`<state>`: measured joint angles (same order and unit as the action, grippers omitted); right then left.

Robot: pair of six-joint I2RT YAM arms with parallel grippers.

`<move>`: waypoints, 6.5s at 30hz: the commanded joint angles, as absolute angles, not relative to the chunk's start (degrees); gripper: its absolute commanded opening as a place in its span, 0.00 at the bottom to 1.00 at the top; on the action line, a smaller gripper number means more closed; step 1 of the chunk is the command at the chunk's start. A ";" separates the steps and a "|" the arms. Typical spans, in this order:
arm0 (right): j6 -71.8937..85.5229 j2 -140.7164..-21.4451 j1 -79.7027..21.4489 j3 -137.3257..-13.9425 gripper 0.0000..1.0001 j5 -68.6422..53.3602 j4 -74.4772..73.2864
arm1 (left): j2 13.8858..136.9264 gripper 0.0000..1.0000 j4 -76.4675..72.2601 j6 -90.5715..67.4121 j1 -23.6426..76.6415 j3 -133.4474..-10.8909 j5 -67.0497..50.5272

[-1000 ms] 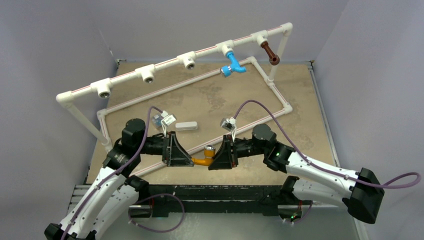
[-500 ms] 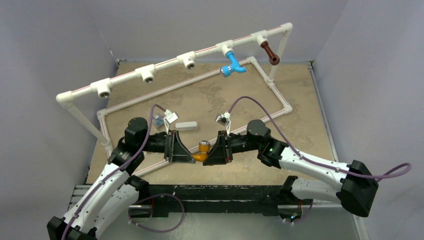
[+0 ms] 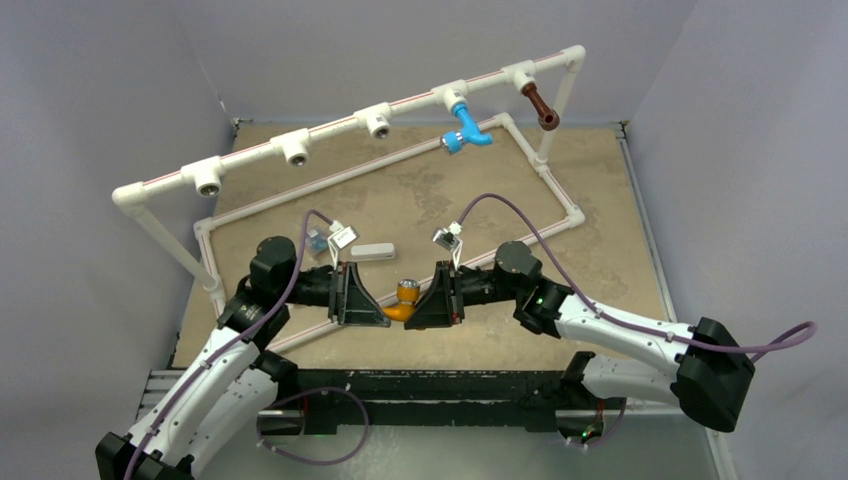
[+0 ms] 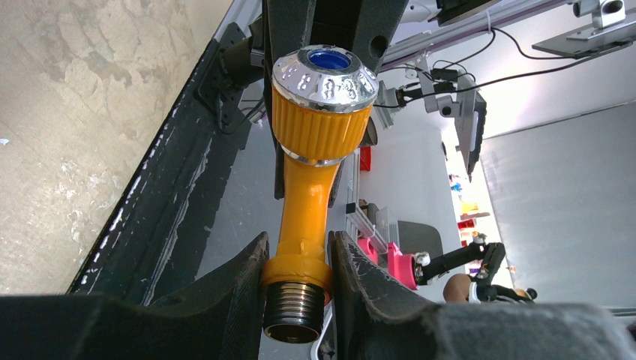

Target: Install the water faucets

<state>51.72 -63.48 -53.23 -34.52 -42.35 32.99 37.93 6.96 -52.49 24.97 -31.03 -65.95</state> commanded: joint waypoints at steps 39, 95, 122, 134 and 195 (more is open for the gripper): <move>66.25 -57.59 -53.06 -24.16 0.46 -21.16 52.94 | 37.41 0.00 -12.04 -65.90 24.78 -25.71 -55.14; 38.76 -43.00 -53.07 -35.09 0.00 1.82 22.02 | 49.67 0.63 34.24 -28.47 24.78 -63.49 -31.33; 12.91 -54.44 -53.08 -50.98 0.00 9.30 34.05 | 72.13 0.00 13.04 -1.75 24.78 -92.71 31.75; 10.63 -57.82 -53.04 -52.95 0.00 6.94 36.65 | 76.27 0.00 -16.53 8.90 20.34 -79.64 39.88; -14.59 -76.54 -62.71 -53.46 0.00 31.61 65.44 | 78.78 0.00 12.03 -9.82 15.93 -77.34 29.91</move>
<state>-12.60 -76.47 -62.33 -50.19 30.22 60.42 79.09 2.81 -8.99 15.97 -80.25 31.55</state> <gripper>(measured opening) 0.191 0.002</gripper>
